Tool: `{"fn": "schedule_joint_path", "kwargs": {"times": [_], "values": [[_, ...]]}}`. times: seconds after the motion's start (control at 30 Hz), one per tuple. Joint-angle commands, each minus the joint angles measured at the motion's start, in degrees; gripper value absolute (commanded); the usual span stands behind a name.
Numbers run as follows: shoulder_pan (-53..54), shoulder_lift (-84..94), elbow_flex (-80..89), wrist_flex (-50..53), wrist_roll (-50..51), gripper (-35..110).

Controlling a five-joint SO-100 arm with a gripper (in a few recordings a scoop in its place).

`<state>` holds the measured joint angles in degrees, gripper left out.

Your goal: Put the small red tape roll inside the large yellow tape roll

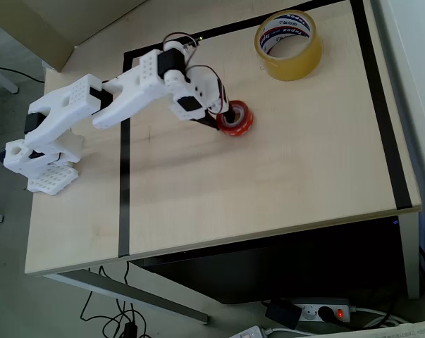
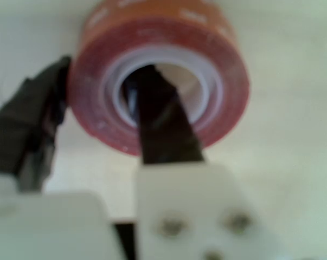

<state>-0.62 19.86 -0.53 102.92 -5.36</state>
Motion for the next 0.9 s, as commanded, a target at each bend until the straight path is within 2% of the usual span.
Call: {"fn": "schedule_joint_path", "kwargs": {"times": [0.0, 0.27, 0.47, 0.87], "values": [[0.3, 4.6, -10.6, 0.7, -0.6, 0], [-6.5, 18.1, -13.3, -1.2, -0.5, 0], [-11.4, 24.5, -13.3, -9.2, -1.0, 0], [-12.8, 19.6, -13.3, -26.7, -1.0, 0]]}}
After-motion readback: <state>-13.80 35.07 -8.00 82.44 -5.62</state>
